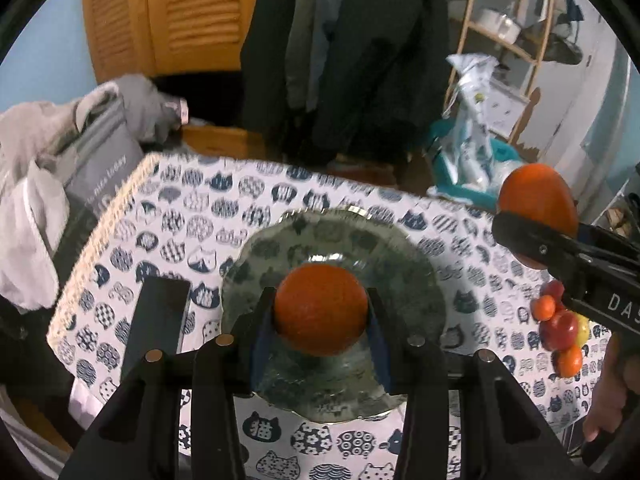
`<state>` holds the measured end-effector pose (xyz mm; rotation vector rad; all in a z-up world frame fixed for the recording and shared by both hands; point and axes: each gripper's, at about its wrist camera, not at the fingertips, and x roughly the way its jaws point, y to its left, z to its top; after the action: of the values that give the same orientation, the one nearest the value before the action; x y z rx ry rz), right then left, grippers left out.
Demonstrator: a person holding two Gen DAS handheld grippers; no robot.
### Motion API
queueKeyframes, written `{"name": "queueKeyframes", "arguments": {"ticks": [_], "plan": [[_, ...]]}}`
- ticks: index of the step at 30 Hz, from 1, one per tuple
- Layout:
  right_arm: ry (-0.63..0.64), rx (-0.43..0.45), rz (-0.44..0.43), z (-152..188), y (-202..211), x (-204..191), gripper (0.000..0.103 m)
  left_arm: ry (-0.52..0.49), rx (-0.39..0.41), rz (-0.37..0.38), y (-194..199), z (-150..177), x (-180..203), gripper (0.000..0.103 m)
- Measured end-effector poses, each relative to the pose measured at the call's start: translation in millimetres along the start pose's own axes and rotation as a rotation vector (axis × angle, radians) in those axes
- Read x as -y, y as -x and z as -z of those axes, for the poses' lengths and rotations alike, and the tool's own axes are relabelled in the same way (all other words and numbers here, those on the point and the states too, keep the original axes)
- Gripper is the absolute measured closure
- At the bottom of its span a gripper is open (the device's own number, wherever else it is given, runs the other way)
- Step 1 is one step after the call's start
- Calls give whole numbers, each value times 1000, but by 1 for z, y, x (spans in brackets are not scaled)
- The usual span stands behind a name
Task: Organize fruits
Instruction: 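Carry both fruits to the glass bowl and lower them inside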
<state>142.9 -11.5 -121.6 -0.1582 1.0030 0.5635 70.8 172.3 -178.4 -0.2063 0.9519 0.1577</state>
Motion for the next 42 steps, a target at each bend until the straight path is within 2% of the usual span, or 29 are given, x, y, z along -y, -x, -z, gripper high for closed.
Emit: {"name": "queueKeyframes", "arguments": {"ticks": [11,22,24,25,27,29,42], "plan": [[-15,-145,-27,19,-68,-5,37,51,-181,4,-75,23,-19,59],[-15,-208,-41,34,-93,-2,36,48,-267,12,-105,36,-16,59],[-22,-215,-45,35,-95,0,36,41,-283,11,-108,38,-14,57],[-26,-217,-48,35,-96,1,36,35,-284,4,-109,38,-13,54],[-31,-222,-55,35,-97,1,36,21,-276,-14,-108,38,-11,37],[-33,-225,-63,34,-98,1,36,11,-262,-28,-105,37,-10,27],[1,-327,-84,49,-129,-17,35,72,-228,-84,-71,36,-41,27]]}}
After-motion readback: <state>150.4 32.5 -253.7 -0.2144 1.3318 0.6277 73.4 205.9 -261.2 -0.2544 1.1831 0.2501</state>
